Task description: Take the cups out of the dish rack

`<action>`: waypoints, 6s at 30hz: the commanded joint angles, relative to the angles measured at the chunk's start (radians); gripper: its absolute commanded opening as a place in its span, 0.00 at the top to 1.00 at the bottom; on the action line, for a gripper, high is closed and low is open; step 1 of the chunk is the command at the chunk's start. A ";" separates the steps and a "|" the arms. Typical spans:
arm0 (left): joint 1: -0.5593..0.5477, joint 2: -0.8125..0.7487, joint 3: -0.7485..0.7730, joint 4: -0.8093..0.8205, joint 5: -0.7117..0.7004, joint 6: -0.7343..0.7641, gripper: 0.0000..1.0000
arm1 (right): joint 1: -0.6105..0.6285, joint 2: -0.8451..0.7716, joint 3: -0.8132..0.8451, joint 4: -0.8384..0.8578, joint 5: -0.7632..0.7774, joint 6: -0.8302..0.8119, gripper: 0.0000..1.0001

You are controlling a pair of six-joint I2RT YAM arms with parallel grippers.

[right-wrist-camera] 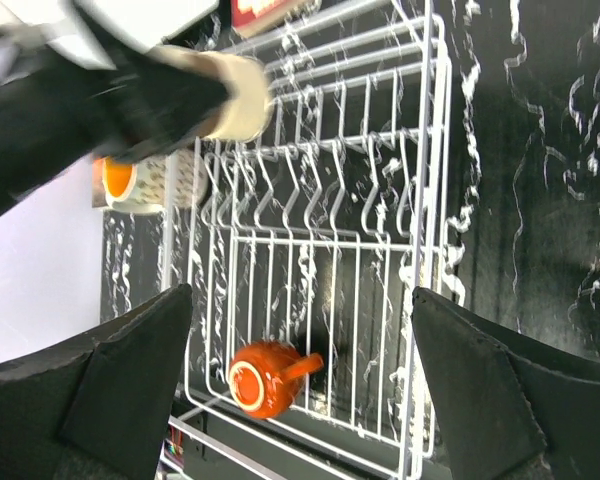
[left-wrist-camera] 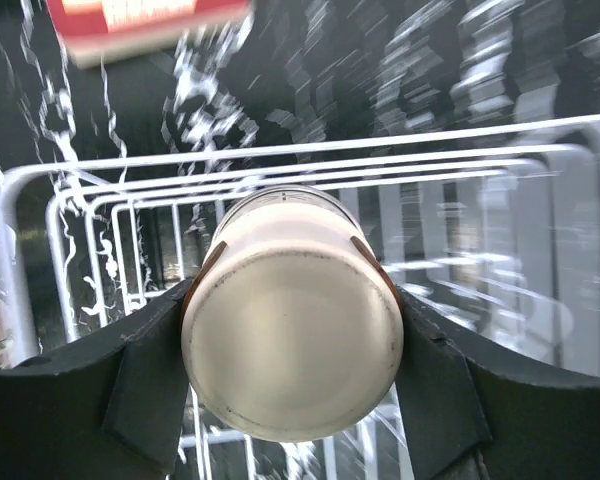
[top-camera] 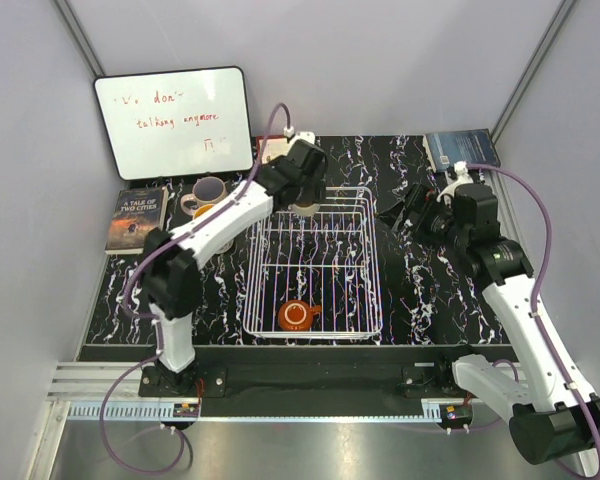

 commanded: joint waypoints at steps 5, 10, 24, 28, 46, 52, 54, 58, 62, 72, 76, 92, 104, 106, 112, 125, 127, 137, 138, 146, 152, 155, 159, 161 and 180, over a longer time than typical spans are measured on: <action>-0.025 -0.410 -0.104 0.102 0.142 -0.029 1.00 | 0.009 0.033 0.125 0.018 0.024 -0.003 0.01; 0.001 -0.693 -0.446 0.436 0.505 -0.064 1.00 | 0.009 0.046 0.131 0.093 -0.047 0.035 0.02; 0.217 -0.753 -1.049 1.627 1.189 -0.834 1.00 | 0.009 0.035 -0.037 0.607 -0.470 0.419 0.08; 0.216 -0.677 -1.069 1.795 1.203 -0.927 1.00 | 0.015 0.024 -0.082 0.655 -0.496 0.470 0.13; 0.161 -0.685 -1.012 1.371 0.978 -0.571 1.00 | 0.088 0.055 -0.028 0.632 -0.510 0.462 0.28; 0.162 -0.634 -0.946 1.437 0.996 -0.607 1.00 | 0.093 0.064 -0.040 0.624 -0.527 0.470 0.27; 0.161 -0.610 -0.932 1.477 1.005 -0.629 1.00 | 0.096 0.073 -0.036 0.629 -0.535 0.470 0.27; 0.152 -0.594 -0.923 1.517 1.005 -0.664 1.00 | 0.098 0.093 -0.033 0.632 -0.539 0.464 0.27; 0.133 -0.597 -0.923 1.525 1.014 -0.672 1.00 | 0.102 0.113 -0.039 0.641 -0.544 0.457 0.26; 0.075 -0.570 -0.948 1.592 1.048 -0.709 1.00 | 0.116 0.208 -0.014 0.744 -0.568 0.471 0.48; 0.072 -0.562 -0.957 1.607 1.059 -0.718 1.00 | 0.125 0.216 -0.017 0.747 -0.582 0.471 0.73; 0.102 -0.528 -0.883 1.259 1.043 -0.589 0.08 | 0.127 0.056 0.025 0.499 -0.493 0.316 1.00; 0.182 -0.536 -0.825 0.746 0.872 -0.451 0.01 | 0.127 0.139 0.275 -0.235 0.291 -0.084 1.00; 0.182 -0.565 -0.827 0.654 0.815 -0.414 0.01 | 0.124 0.212 0.279 -0.301 0.528 -0.125 1.00; 0.182 -0.669 -0.833 0.459 0.706 -0.318 0.01 | 0.006 0.318 0.194 -0.347 0.610 -0.124 1.00; 0.182 -0.746 -0.820 0.314 0.625 -0.219 0.03 | -0.069 0.551 0.104 -0.215 0.651 -0.054 1.00; 0.182 -0.746 -0.824 0.307 0.614 -0.221 0.04 | -0.083 0.582 0.119 -0.203 0.663 -0.037 1.00; 0.182 -0.771 -0.828 0.287 0.576 -0.209 0.05 | -0.089 0.748 0.206 -0.154 0.791 -0.018 1.00; 0.182 -0.772 -0.827 0.285 0.569 -0.207 0.05 | -0.088 0.762 0.217 -0.154 0.800 -0.021 1.00; 0.182 -0.749 -0.819 0.274 0.565 -0.204 0.05 | -0.096 0.852 0.297 -0.177 0.818 -0.020 1.00; 0.182 -0.745 -0.817 0.276 0.560 -0.209 0.05 | -0.100 0.881 0.280 -0.175 0.771 -0.018 1.00; 0.181 -0.735 -0.814 0.276 0.568 -0.212 0.05 | -0.102 0.871 0.273 -0.172 0.749 -0.015 1.00; 0.182 -0.732 -0.814 0.284 0.582 -0.212 0.04 | -0.100 0.846 0.269 -0.169 0.734 -0.012 0.80; 0.181 -0.734 -0.816 0.285 0.586 -0.204 0.03 | -0.100 0.823 0.266 -0.169 0.719 -0.007 0.69; 0.138 -0.789 -0.779 0.172 0.413 -0.132 0.01 | 0.053 0.422 0.257 -0.206 0.619 0.039 0.12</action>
